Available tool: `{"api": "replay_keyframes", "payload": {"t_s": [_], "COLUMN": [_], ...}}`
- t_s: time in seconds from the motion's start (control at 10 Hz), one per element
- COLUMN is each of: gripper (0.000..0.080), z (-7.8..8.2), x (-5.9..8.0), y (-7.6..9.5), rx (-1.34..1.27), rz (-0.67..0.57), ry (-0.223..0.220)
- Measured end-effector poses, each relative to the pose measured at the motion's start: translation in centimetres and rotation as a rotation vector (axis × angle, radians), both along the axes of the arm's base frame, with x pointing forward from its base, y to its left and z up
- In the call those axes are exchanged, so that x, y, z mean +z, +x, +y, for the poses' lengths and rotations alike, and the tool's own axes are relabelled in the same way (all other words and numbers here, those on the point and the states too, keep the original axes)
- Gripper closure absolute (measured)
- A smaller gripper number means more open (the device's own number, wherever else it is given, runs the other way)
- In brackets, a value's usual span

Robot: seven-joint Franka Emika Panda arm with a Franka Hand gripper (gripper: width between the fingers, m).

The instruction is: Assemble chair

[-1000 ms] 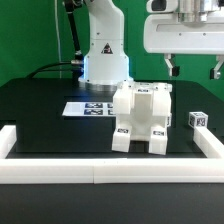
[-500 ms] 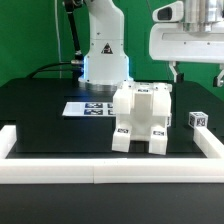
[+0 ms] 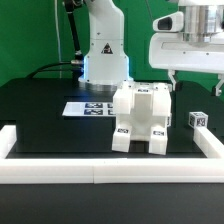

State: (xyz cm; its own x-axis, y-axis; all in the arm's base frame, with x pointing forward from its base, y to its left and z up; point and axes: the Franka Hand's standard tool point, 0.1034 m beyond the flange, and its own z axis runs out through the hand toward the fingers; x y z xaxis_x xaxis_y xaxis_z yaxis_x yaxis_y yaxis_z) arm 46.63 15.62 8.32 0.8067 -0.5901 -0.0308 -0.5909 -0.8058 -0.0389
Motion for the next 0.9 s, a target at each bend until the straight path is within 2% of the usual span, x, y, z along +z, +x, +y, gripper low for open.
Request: {"api": "replay_keyframes", "payload": {"t_s": [0.3, 0.9], "gripper": [0.015, 0.015], "z": [-0.4, -1.4], "x": [-0.7, -0.9], "y": [-0.3, -0.1], "rx": [0.021, 0.077], "rz": [0.011, 0.01], "ry": [-0.008, -0.012]}}
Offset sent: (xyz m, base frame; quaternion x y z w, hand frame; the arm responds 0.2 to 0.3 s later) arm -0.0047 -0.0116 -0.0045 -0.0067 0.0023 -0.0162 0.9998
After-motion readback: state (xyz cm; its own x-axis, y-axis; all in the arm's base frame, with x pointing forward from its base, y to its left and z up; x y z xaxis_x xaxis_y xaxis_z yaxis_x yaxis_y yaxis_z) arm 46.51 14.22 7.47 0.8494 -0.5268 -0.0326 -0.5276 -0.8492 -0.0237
